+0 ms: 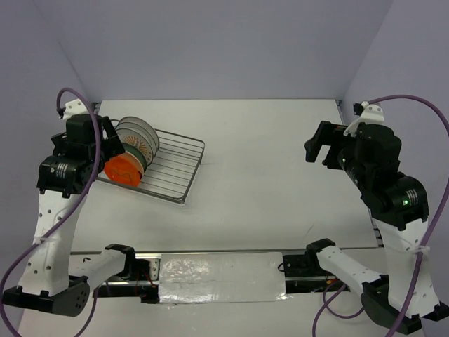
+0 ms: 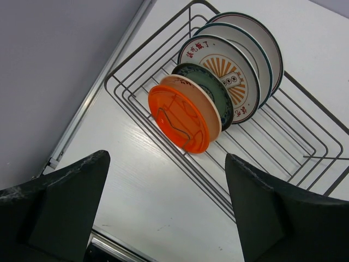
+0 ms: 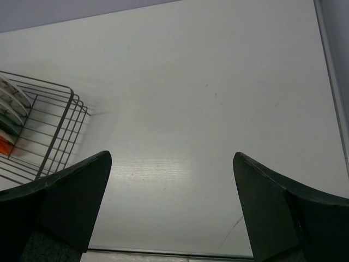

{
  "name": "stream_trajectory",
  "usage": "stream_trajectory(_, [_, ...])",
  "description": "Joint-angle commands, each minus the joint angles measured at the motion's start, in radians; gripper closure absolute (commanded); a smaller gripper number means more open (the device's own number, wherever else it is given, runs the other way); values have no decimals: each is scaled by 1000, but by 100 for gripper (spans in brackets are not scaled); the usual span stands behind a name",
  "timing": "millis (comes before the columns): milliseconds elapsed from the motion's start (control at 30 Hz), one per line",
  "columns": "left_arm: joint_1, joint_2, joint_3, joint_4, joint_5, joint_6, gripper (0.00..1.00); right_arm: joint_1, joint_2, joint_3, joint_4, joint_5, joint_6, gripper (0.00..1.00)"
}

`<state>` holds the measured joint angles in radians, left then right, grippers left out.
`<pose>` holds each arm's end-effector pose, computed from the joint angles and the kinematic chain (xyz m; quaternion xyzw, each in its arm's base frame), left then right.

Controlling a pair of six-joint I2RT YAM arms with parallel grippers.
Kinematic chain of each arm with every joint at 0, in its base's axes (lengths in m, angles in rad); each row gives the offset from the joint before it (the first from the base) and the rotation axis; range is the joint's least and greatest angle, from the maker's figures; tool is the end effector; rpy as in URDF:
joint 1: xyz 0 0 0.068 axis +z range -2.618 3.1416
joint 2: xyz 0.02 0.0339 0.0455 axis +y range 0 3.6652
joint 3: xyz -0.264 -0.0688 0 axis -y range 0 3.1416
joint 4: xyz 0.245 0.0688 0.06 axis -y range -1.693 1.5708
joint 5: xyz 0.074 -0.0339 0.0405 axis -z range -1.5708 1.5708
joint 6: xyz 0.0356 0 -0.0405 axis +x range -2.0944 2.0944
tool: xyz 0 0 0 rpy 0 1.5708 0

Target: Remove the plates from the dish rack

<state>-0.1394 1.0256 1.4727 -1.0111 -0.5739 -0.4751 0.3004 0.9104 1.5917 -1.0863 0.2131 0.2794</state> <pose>0.1670 -0.0039 0.4437 -0.2750 0.8055 0.0964 0.5160 0.1078 0.0255 0.4800 0.0498 0.8307 0.0714 0.5499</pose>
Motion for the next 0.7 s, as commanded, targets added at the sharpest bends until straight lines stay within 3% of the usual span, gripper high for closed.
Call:
stream_trajectory(0, [-3, 24, 55, -14, -47, -37, 0, -6, -30, -7, 19, 20, 12, 0])
stream_trajectory(400, [7, 171, 91, -92, -139, -333, 2, -6, -38, -94, 37, -14, -8, 0])
stream_trajectory(600, [84, 366, 51, -3, -69, -459, 11, -6, -5, -110, 40, -69, -16, 0])
stream_trajectory(667, [92, 425, 31, 26, -48, -474, 20, -4, -7, -111, 52, -80, -20, 0])
